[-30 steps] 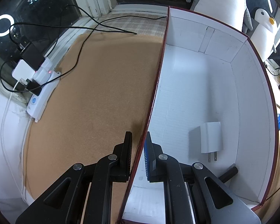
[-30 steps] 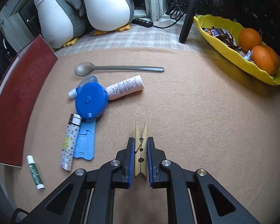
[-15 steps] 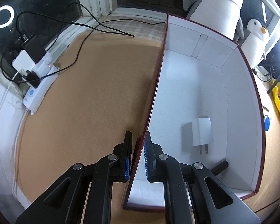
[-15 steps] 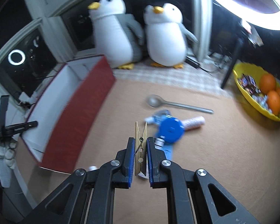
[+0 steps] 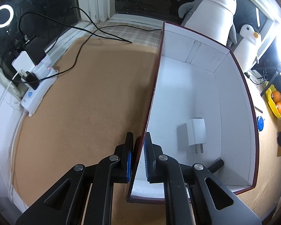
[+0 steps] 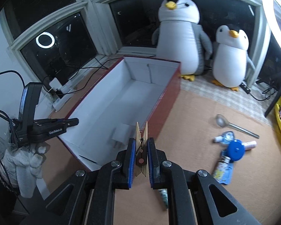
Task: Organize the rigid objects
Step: 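Carry the clothespin into the box and release it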
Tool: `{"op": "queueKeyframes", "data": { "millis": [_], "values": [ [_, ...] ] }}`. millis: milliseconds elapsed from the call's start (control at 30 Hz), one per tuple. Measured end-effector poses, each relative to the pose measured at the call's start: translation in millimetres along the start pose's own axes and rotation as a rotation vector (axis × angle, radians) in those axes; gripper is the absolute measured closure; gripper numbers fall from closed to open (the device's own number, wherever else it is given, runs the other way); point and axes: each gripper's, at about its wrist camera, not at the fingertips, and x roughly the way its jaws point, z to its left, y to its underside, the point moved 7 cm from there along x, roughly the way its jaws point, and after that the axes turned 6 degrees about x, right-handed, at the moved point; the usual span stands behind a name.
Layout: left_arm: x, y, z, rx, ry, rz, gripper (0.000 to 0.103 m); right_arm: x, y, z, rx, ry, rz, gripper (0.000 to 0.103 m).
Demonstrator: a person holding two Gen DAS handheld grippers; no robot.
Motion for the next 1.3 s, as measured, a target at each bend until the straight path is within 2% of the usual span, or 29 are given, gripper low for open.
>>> {"op": "queueKeyframes", "data": {
  "millis": [367,800,833,900,967,1300],
  "values": [
    [-1.1,0.8,2.5,-0.002,0.026,-0.020,0.096,42.5,2.0,51.0,-0.072,0.005,0.052,0.092],
    [-0.4,0.8,2.7,0.004,0.035,-0.027,0.096,65.4,10.9,60.7,-0.081,0.036,0.082,0.091],
    [-0.4,0.8,2.3,0.004,0.035,-0.026,0.096,65.2,10.9,60.0,-0.077,0.038,0.078,0.091],
    [-0.3,0.6,2.1,0.004,0.034,-0.025,0.096,65.2,10.6,60.0,-0.070,0.029,0.079,0.073],
    [0.0,0.2,1.6,0.003,0.033,-0.022,0.096,61.6,9.6,59.3,-0.070,0.029,0.060,0.062],
    [4.6,-1.4,1.7,0.005,0.023,0.002,0.096,34.8,4.2,38.9,-0.003,0.003,0.003,0.062]
  ]
}}
